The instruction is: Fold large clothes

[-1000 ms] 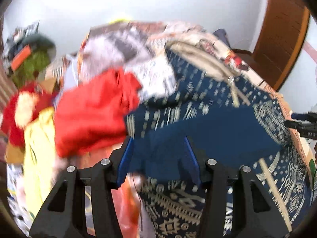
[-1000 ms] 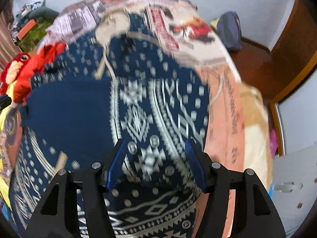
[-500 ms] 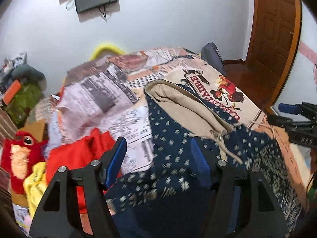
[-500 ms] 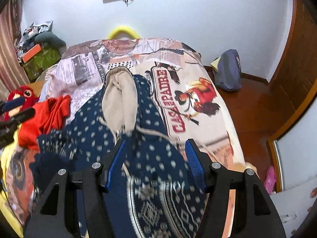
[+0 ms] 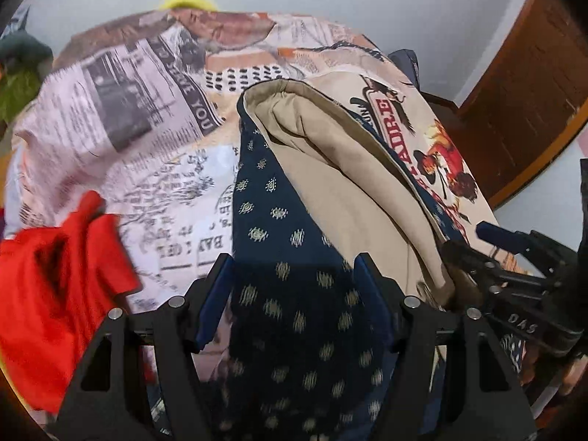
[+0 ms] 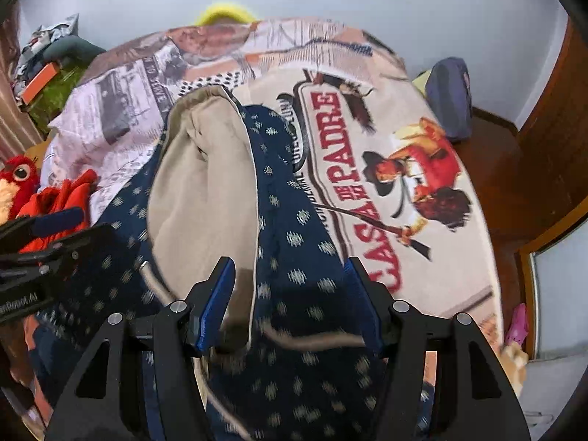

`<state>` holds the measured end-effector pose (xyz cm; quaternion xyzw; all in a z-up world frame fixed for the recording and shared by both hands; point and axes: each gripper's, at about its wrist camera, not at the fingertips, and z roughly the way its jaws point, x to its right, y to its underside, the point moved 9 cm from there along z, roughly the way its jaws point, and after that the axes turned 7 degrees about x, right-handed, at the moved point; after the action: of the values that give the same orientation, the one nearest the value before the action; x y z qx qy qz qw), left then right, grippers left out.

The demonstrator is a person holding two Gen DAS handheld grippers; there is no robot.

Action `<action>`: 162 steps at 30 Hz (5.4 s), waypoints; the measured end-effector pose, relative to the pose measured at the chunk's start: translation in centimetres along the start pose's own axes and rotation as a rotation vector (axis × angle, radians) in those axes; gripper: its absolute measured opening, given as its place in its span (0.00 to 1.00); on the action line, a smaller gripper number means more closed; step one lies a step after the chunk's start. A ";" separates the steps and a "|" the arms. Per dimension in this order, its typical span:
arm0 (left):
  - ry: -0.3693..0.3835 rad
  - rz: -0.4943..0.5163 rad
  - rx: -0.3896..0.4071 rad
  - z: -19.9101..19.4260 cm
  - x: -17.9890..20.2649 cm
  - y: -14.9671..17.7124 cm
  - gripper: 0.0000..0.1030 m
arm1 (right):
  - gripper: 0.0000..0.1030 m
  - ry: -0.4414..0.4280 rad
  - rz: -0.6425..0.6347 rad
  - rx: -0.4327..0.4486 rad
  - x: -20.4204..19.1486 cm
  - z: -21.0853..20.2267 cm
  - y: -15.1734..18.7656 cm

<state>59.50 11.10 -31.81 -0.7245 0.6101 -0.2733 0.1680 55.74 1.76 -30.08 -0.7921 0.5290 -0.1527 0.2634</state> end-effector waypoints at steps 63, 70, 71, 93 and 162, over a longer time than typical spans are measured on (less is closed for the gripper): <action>0.011 0.228 0.036 -18.1 1.1 18.3 0.35 | 0.25 -0.077 -0.068 0.049 -1.5 -18.3 17.0; 0.003 0.198 0.120 -18.9 1.3 13.8 0.52 | 0.50 -0.107 -0.108 0.163 -4.5 -18.8 12.3; 0.007 0.188 0.117 -18.6 1.2 13.4 0.52 | 0.50 -0.111 -0.112 0.160 -4.8 -18.3 11.9; 0.036 0.151 0.033 -9.0 1.0 10.6 0.25 | 0.24 -0.214 0.012 0.035 -4.8 -8.9 9.2; 0.163 0.390 -0.084 -19.4 9.5 25.4 0.44 | 0.35 -0.273 -0.067 -0.145 -6.5 -18.2 24.6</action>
<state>28.79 -1.49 -29.24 -0.5747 0.7612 -0.2674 0.1375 25.11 -4.36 -29.24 -0.8397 0.4713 -0.0137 0.2696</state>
